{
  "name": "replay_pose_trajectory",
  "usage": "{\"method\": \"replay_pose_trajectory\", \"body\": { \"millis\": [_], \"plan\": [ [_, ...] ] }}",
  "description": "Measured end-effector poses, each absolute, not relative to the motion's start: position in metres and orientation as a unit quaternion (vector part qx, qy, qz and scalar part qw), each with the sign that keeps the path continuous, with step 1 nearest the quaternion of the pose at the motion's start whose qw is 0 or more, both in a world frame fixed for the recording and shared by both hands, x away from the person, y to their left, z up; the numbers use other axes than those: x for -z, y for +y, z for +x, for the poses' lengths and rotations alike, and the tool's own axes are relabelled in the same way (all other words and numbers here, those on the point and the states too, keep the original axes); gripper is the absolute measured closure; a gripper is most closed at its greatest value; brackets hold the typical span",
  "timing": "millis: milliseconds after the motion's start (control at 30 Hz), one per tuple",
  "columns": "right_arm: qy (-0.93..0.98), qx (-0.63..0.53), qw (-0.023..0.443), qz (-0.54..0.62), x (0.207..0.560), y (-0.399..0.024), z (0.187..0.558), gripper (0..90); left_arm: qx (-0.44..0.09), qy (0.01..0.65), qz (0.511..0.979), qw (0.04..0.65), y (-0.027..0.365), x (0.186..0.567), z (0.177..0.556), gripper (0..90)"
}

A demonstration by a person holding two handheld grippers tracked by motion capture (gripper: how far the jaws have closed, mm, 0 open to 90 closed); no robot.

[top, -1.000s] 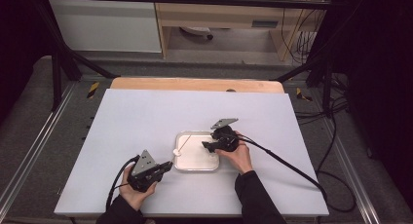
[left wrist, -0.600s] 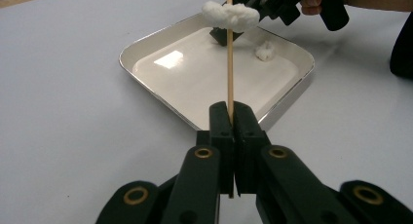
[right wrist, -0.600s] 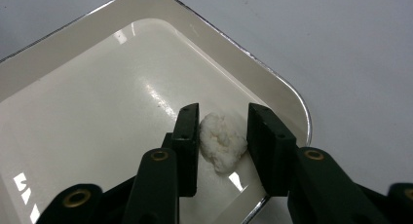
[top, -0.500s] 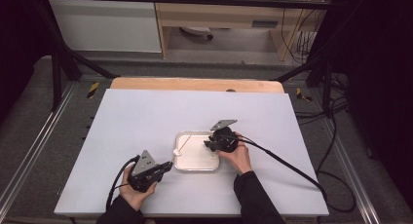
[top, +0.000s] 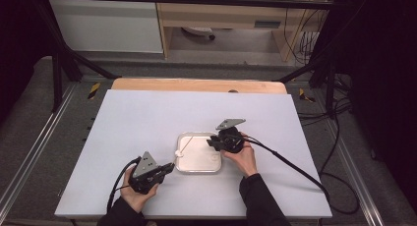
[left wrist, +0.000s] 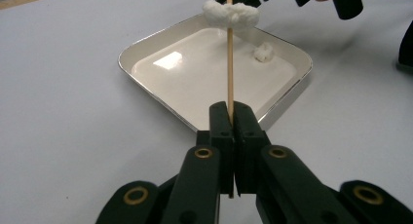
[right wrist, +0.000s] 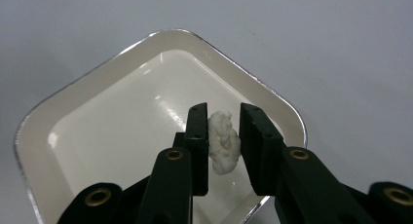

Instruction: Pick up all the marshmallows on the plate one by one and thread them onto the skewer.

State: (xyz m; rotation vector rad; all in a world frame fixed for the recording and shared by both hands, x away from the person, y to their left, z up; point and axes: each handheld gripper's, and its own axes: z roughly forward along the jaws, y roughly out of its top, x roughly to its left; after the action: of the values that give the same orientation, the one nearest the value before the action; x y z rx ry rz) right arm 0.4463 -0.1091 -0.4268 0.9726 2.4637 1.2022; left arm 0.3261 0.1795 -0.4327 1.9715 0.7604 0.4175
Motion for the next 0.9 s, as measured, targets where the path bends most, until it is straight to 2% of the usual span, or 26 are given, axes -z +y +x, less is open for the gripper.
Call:
{"method": "replay_pose_trajectory", "body": {
  "millis": [600, 900],
  "plan": [
    [0.798, -0.507, 0.086, 0.315, 0.381, -0.135, 0.412, 75.3, -0.172, 0.299, 0.809, 0.476, 0.176, 0.432, 0.324, 88.4],
    [0.759, -0.572, 0.049, 0.306, 0.362, -0.140, 0.401, 75.5, -0.173, 0.293, 0.813, 0.471, 0.173, 0.432, 0.323, 88.4]
  ]
}}
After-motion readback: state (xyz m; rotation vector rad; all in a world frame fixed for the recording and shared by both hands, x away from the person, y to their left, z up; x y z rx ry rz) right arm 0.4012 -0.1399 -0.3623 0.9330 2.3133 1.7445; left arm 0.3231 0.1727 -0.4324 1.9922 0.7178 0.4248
